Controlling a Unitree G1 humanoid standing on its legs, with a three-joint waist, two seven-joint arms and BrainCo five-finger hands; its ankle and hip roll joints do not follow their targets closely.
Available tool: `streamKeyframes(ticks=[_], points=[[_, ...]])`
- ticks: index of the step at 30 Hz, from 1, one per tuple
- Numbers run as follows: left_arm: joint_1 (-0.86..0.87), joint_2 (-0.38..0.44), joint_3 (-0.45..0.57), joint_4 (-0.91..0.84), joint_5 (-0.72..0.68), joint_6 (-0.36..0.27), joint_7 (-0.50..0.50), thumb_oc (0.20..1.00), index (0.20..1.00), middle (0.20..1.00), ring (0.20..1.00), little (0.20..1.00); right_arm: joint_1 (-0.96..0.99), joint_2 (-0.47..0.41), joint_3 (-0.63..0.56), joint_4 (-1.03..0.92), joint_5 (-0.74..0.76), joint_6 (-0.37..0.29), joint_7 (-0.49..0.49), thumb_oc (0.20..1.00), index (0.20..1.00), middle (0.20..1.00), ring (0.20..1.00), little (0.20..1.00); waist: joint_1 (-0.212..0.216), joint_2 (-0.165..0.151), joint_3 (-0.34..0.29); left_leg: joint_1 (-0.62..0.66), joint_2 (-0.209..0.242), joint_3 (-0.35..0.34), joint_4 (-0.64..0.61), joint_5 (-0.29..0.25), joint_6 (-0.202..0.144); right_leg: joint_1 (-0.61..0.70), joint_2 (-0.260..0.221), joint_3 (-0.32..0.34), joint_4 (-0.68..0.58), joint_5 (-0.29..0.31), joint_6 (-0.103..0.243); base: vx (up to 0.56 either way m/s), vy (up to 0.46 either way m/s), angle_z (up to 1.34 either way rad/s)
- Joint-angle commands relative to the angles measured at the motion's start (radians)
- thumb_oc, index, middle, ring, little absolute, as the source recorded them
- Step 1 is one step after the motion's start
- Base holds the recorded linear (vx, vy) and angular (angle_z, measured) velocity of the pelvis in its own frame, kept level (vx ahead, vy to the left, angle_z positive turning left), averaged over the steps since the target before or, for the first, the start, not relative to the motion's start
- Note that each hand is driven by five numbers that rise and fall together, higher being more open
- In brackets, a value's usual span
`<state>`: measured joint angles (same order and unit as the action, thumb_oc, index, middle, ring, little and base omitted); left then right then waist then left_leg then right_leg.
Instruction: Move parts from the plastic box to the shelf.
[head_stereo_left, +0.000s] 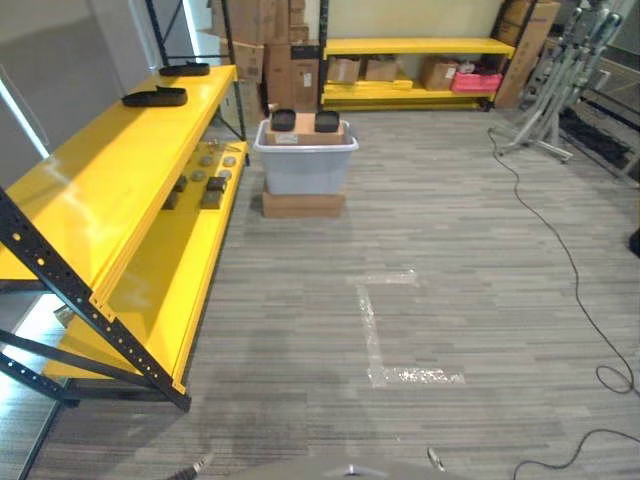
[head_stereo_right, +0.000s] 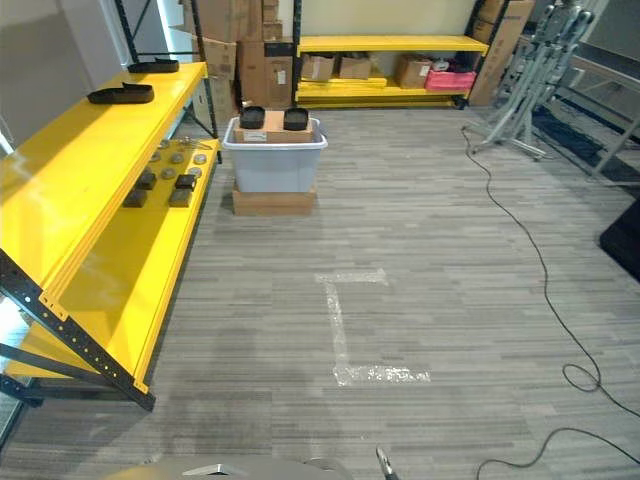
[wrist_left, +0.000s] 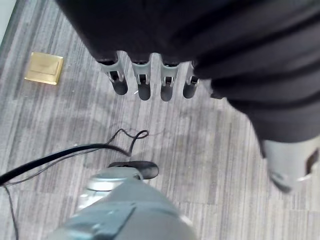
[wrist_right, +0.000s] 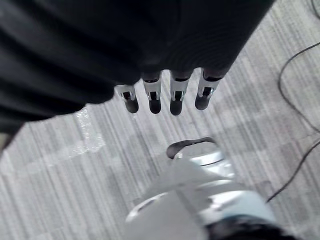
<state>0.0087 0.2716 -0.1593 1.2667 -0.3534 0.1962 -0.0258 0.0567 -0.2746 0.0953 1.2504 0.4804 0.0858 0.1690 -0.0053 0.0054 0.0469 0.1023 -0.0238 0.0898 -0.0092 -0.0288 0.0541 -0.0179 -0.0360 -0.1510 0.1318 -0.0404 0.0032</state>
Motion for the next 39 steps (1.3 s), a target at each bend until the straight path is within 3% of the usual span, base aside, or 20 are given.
streamKeyframes(ticks=[1, 5, 9, 15, 16, 17, 25, 27, 35, 37, 38, 39], points=[[-0.065, 0.006, 0.004, 0.024, -0.07, 0.009, 0.001, 1.0, 1.0, 1.0, 1.0, 1.0, -0.073, -0.043, -0.007, 0.048, -0.007, -0.02, 0.005, 1.0, 1.0, 1.0, 1.0, 1.0, -0.02, 0.004, 0.072, 0.067, -0.006, 0.076, -0.068, -0.06, -0.018, 0.183, -0.003, -0.036, -0.189, -0.021, 0.058, 0.0, 0.0, 0.0], [-0.062, 0.001, 0.01, 0.029, -0.079, 0.026, 0.011, 1.0, 1.0, 1.0, 1.0, 1.0, -0.072, -0.042, -0.004, 0.059, -0.023, -0.012, 0.012, 1.0, 1.0, 1.0, 1.0, 1.0, -0.019, 0.001, 0.071, 0.065, -0.005, 0.078, -0.075, -0.057, -0.018, 0.181, -0.002, -0.034, -0.196, -0.015, 0.06, -0.01, 0.004, 0.01], [-0.061, -0.004, 0.036, 0.032, -0.182, 0.011, 0.037, 1.0, 1.0, 1.0, 1.0, 1.0, -0.07, -0.036, 0.002, 0.058, -0.066, 0.0, -0.058, 1.0, 1.0, 1.0, 1.0, 1.0, -0.021, -0.002, 0.073, 0.064, -0.005, 0.079, -0.078, -0.056, -0.019, 0.181, -0.002, -0.031, -0.202, -0.01, 0.063, -0.02, 0.007, -0.04], [-0.063, -0.011, 0.044, 0.027, -0.128, -0.038, 0.053, 1.0, 1.0, 1.0, 1.0, 1.0, -0.072, -0.027, 0.001, 0.069, -0.039, 0.002, -0.076, 1.0, 1.0, 1.0, 1.0, 1.0, -0.016, -0.008, 0.076, 0.059, -0.003, 0.075, -0.078, -0.054, -0.02, 0.179, -0.001, -0.033, -0.203, -0.006, 0.064, -0.01, 0.0, -0.01], [-0.063, -0.014, 0.034, 0.022, -0.071, -0.071, 0.057, 1.0, 1.0, 1.0, 1.0, 1.0, -0.073, -0.029, -0.003, 0.064, 0.044, 0.079, 0.001, 1.0, 1.0, 1.0, 1.0, 1.0, -0.014, -0.009, 0.079, 0.056, -0.002, 0.074, -0.078, -0.051, -0.021, 0.177, 0.0, -0.035, -0.202, -0.005, 0.064, -0.04, -0.005, -0.01], [-0.064, -0.01, 0.024, 0.016, -0.053, -0.084, 0.06, 1.0, 1.0, 1.0, 1.0, 1.0, -0.072, -0.028, -0.007, 0.062, 0.066, 0.087, 0.023, 1.0, 1.0, 1.0, 1.0, 1.0, -0.014, -0.01, 0.081, 0.054, -0.002, 0.074, -0.078, -0.05, -0.022, 0.176, 0.0, -0.034, -0.201, -0.005, 0.064, -0.05, -0.007, -0.02], [-0.067, -0.003, -0.018, -0.013, -0.023, -0.151, 0.054, 1.0, 1.0, 1.0, 1.0, 1.0, -0.061, -0.036, 0.009, 0.055, 0.048, 0.057, 0.058, 1.0, 1.0, 1.0, 1.0, 1.0, -0.004, -0.017, 0.087, 0.046, 0.0, 0.07, -0.078, -0.044, -0.025, 0.173, 0.0, -0.045, -0.205, -0.002, 0.066, -0.01, -0.004, 0.0], [-0.069, -0.006, -0.025, -0.021, -0.021, -0.151, 0.05, 1.0, 1.0, 1.0, 1.0, 1.0, -0.062, -0.034, 0.006, 0.056, 0.094, 0.084, 0.074, 1.0, 1.0, 1.0, 1.0, 1.0, 0.0, -0.019, 0.088, 0.045, -0.001, 0.067, -0.078, -0.043, -0.024, 0.174, 0.001, -0.049, -0.206, -0.002, 0.065, 0.0, 0.0, 0.0], [-0.071, -0.001, -0.026, -0.016, -0.011, -0.139, 0.047, 1.0, 1.0, 1.0, 1.0, 1.0, -0.066, -0.04, 0.0, 0.057, 0.075, 0.032, 0.044, 1.0, 1.0, 1.0, 1.0, 1.0, 0.01, -0.024, 0.082, 0.041, -0.002, 0.061, -0.078, -0.041, -0.026, 0.175, 0.001, -0.062, -0.209, -0.002, 0.067, 0.0, -0.001, 0.0], [-0.074, 0.004, -0.024, -0.013, -0.013, -0.14, 0.048, 1.0, 1.0, 1.0, 1.0, 1.0, -0.069, -0.044, 0.001, 0.059, 0.051, -0.005, 0.036, 1.0, 1.0, 1.0, 1.0, 1.0, 0.01, -0.024, 0.083, 0.04, -0.002, 0.061, -0.078, -0.042, -0.025, 0.175, 0.002, -0.062, -0.209, -0.004, 0.066, 0.0, 0.0, 0.0], [-0.076, 0.006, -0.024, -0.012, -0.015, -0.137, 0.054, 1.0, 1.0, 1.0, 1.0, 1.0, -0.074, -0.049, 0.006, 0.051, -0.008, -0.061, 0.021, 1.0, 1.0, 1.0, 1.0, 1.0, 0.009, -0.023, 0.084, 0.041, -0.002, 0.06, -0.078, -0.043, -0.024, 0.174, 0.003, -0.06, -0.207, -0.006, 0.065, 0.0, 0.0, 0.0], [-0.076, 0.007, -0.022, -0.013, -0.01, -0.134, 0.057, 1.0, 1.0, 1.0, 1.0, 1.0, -0.075, -0.051, 0.012, 0.047, -0.018, -0.055, 0.019, 1.0, 1.0, 1.0, 1.0, 1.0, 0.009, -0.022, 0.085, 0.042, -0.002, 0.06, -0.078, -0.044, -0.024, 0.174, 0.003, -0.059, -0.206, -0.007, 0.064, 0.0, 0.0, 0.0]])
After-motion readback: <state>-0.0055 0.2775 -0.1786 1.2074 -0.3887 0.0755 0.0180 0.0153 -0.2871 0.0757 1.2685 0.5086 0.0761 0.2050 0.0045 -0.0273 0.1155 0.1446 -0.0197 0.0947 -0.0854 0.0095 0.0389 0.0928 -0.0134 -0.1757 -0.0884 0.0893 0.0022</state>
